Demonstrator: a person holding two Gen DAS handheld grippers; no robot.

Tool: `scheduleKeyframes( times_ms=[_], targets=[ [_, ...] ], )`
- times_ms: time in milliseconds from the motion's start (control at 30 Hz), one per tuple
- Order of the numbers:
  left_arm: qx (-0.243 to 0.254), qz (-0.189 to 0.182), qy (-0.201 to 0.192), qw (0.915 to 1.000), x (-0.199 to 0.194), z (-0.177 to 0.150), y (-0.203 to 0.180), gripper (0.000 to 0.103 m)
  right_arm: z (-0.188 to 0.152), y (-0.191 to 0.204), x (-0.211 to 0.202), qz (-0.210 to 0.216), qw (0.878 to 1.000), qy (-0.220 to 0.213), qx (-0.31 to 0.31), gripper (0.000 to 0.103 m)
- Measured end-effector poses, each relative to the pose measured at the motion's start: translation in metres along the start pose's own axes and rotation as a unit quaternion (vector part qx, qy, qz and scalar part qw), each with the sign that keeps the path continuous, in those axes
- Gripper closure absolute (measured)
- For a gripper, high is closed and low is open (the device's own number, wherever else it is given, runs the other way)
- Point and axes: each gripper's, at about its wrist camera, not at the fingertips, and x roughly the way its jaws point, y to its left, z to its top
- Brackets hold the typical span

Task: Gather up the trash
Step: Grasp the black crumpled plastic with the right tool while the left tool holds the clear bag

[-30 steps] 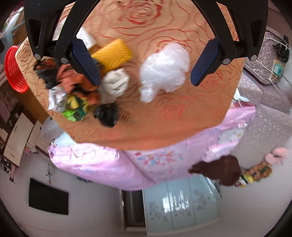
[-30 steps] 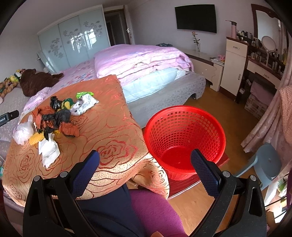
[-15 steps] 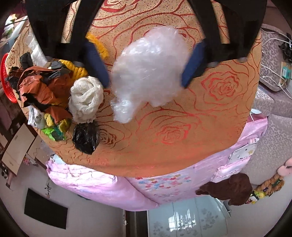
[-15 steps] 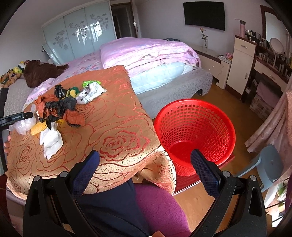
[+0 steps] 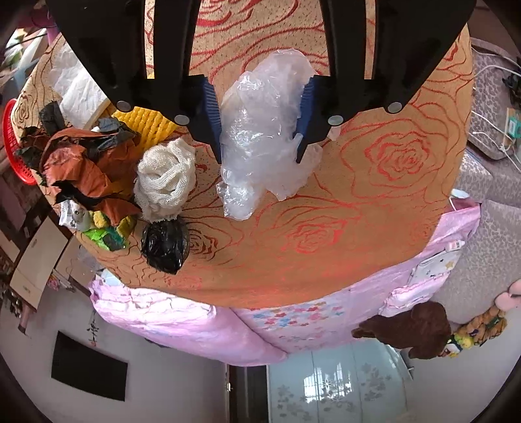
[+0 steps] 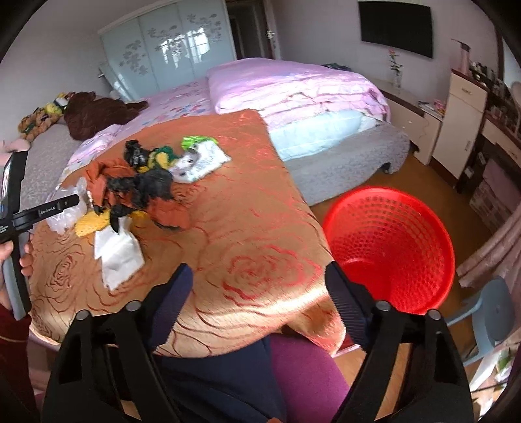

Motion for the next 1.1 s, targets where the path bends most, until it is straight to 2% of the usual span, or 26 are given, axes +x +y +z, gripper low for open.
scheduleKeyframes(
  times_ms=[167,400,567,733,767,833,933,1100],
  targets=[
    [-0.008,-0.006,-0.037,0.9993,-0.032,0.0,0.002,0.066,0.023,0.021,0.006,0.025,0.999,-0.007,-0.027,0.026],
    [-0.017,-0.008,-0.052,0.9985,-0.053,-0.004,0.002,0.065,0.056,0.059,0.022,0.068,0.995,-0.022,-0.064,0.026],
    [-0.021,-0.019,-0.055,0.9981,-0.058,-0.008,0.0,0.065,0.069,0.084,0.049,0.112,0.989,0.007,-0.092,0.024],
    [-0.023,-0.026,-0.049,0.9982,-0.055,-0.012,-0.005,0.065,0.069,0.096,0.074,0.108,0.987,0.033,-0.113,0.025],
    [-0.025,-0.028,-0.048,0.9982,-0.054,-0.012,-0.006,0.065,0.068,0.096,0.075,0.11,0.987,0.036,-0.113,0.027],
    [-0.027,-0.03,-0.046,0.9981,-0.053,-0.014,-0.007,0.065,0.066,0.094,0.078,0.119,0.986,0.046,-0.11,0.044],
    [-0.027,-0.029,-0.048,0.9981,-0.053,-0.016,-0.008,0.065,0.063,0.09,0.079,0.123,0.986,0.045,-0.103,0.059],
    [-0.023,-0.024,-0.056,0.9979,-0.057,-0.019,-0.013,0.065,0.061,0.084,0.072,0.127,0.987,0.032,-0.091,0.065]
  ],
)
